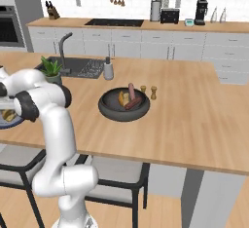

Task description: Place one bun and one sausage from the bowl on each plate.

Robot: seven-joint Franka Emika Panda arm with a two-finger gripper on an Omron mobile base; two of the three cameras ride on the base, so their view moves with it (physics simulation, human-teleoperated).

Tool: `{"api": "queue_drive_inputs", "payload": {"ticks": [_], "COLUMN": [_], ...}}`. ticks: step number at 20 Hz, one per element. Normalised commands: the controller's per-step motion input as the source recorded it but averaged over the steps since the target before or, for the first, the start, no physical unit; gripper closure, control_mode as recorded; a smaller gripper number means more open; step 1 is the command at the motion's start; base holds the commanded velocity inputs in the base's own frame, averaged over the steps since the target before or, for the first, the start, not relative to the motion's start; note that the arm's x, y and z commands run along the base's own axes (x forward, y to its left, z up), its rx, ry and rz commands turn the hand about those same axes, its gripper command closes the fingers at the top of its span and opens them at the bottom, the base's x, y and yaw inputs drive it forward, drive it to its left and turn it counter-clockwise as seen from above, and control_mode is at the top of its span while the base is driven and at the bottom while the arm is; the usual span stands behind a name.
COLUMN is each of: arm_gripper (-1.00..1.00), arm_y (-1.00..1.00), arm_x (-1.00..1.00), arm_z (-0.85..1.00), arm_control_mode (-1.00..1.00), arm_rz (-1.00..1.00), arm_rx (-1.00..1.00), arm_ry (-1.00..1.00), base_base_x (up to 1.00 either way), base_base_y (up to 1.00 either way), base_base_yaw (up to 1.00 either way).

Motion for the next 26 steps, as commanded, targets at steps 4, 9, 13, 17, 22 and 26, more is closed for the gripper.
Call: {"api": "queue_drive_inputs", "payload": {"ticks": [4, 9, 13, 17, 22, 26], "arm_gripper": [1.0, 1.0, 1.0, -1.0, -1.0, -1.0], "arm_y": [0.23, 0.39, 0.11, 0.01, 0.0, 0.0], "arm_x": [0.19, 0.28, 0.11, 0.0, 0.0, 0.0], "arm_z": [-0.22, -0.23, -0.18, 0.0, 0.0, 0.08], "arm_control_mode": [-1.0, -1.0, -1.0, -1.0, -1.0, -1.0], "arm_rz": [-0.02, -0.01, 0.0, 0.0, 0.0, 0.0], "arm_rx": [-0.01, -0.01, 0.0, 0.0, 0.0, 0.0], "arm_ry": [-0.02, -0.01, 0.0, 0.0, 0.0, 0.0], "base_base_x": [0.0, 0.0, 0.0, 0.0, 0.0, 0.0], "base_base_y": [0.0, 0.0, 0.0, 0.0, 0.0, 0.0], "base_base_yaw": [0.0, 0.0, 0.0, 0.0, 0.0, 0.0]}}
